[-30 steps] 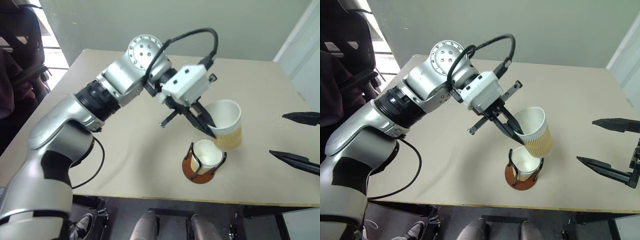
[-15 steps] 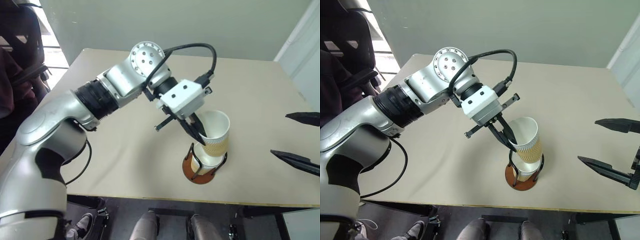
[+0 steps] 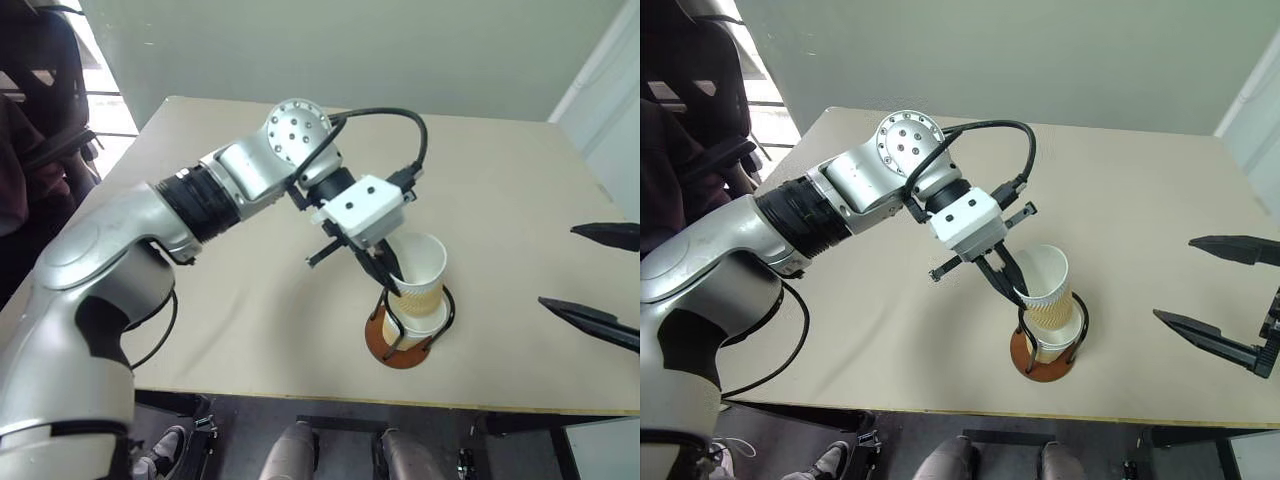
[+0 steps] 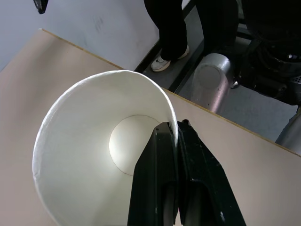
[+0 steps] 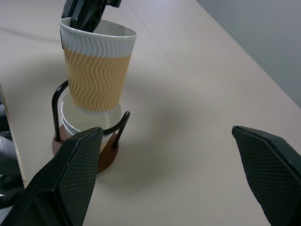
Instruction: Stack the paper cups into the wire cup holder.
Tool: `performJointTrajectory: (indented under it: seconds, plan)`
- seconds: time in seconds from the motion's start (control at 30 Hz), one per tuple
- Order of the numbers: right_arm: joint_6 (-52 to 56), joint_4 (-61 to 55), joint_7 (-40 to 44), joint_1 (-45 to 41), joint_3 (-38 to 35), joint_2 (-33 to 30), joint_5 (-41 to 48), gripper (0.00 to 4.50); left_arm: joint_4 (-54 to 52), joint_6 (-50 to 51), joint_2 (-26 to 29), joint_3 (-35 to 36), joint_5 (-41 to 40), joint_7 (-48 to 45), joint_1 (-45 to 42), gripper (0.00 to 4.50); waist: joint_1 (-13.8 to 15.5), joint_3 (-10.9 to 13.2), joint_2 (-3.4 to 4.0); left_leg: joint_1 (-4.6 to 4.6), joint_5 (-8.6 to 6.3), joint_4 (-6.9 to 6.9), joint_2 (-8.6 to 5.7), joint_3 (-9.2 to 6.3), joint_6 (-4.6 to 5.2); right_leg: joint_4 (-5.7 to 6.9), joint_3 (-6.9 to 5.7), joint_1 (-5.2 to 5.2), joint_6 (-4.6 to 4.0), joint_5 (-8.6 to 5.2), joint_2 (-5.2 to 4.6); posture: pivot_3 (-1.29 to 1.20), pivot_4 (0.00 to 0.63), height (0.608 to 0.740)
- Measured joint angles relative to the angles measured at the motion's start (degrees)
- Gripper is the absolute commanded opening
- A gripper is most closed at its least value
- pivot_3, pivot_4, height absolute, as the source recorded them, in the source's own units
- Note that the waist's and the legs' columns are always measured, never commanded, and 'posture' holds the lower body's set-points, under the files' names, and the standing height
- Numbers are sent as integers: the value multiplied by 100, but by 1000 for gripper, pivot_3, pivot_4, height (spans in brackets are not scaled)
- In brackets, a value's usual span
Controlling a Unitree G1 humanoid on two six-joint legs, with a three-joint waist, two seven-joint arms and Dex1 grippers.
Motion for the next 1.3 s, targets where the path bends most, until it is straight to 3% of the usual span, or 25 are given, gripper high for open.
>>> performJointTrajectory:
  seconds: [0.23,0.27,0.33,0.7,0.93,1.13,1.3]
  plan:
    - [7,-47,-14,112,-37,18,84,4500,-1,79,-17,-13,-3,-2,4,21,0,0,0,-2,-1,0,0,0,-1,-1,0,0,0,0,1,0,150,740]
    - [7,-58,-22,116,-39,23,87,4500,-1,107,-32,-13,-6,-2,4,205,0,0,0,-2,-1,0,0,0,-1,-1,0,0,0,0,1,0,150,740]
    - [7,-75,-38,124,-42,40,92,4500,-2,199,-69,-13,-16,-4,4,658,0,0,0,-2,-1,0,0,0,-1,-1,0,0,0,0,1,0,150,740]
    - [1,-72,-75,129,-42,54,100,4500,90,291,-246,99,5,-7,105,4471,2,0,0,-3,-1,0,0,-1,-2,-1,0,-1,0,0,1,0,150,740]
    - [-351,381,131,137,362,25,-169,4500,374,426,-165,879,278,-8,405,4471,-13,0,0,-1,0,0,1,0,-3,-1,-1,-3,0,0,3,0,150,740]
    - [-1253,2353,875,212,1080,-65,-1073,4500,484,1183,1122,2100,596,-9,1288,4471,-68,-1,6,-3,18,-10,4,-1,-32,0,-3,-16,0,0,6,0,150,740]
    - [-1788,3314,1349,-543,1884,-396,-1284,4500,150,2073,2147,3352,1016,63,2554,4471,-128,-7,26,1,45,-38,4,-3,-76,-6,-1,-20,-7,-5,9,0,150,740]
